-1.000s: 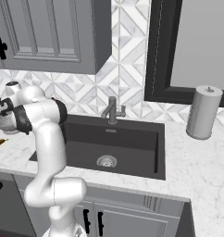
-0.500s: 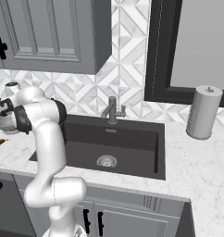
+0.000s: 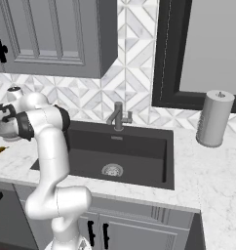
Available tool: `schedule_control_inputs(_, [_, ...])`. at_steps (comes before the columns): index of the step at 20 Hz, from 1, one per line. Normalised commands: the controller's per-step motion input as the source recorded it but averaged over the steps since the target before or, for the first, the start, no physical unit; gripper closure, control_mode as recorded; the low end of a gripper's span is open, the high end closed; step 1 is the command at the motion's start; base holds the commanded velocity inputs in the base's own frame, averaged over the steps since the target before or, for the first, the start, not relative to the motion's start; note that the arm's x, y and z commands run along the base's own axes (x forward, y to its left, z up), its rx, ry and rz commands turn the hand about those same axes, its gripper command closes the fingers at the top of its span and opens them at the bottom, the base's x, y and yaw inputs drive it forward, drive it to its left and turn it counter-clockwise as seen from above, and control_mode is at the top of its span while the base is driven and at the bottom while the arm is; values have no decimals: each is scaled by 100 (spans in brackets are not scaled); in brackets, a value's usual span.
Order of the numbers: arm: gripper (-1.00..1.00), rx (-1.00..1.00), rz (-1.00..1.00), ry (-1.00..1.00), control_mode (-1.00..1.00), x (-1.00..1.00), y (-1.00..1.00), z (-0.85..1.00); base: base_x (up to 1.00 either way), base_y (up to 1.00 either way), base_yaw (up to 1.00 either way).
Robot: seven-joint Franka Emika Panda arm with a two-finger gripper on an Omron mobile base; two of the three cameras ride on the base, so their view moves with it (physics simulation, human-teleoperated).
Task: Put the colander in the sink, put the pear in the colander, and turn on the sink faucet and pour water over the colander.
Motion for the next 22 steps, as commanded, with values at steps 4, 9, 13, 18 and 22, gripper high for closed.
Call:
schedule_control_inputs(4, [-100,0,0,0,-100,12,13,-19,0,0,0])
schedule_control_inputs(9, [100,0,0,0,-100,1,3,-19,0,0,0])
schedule_control_inputs(13, [100,0,0,0,-100,0,1,-11,0,0,0])
schedule_control_inputs(18, [100,0,0,0,-100,0,0,0,0,0,0])
schedule_control_inputs(22, [100,0,0,0,-100,-6,-8,0,0,0,0])
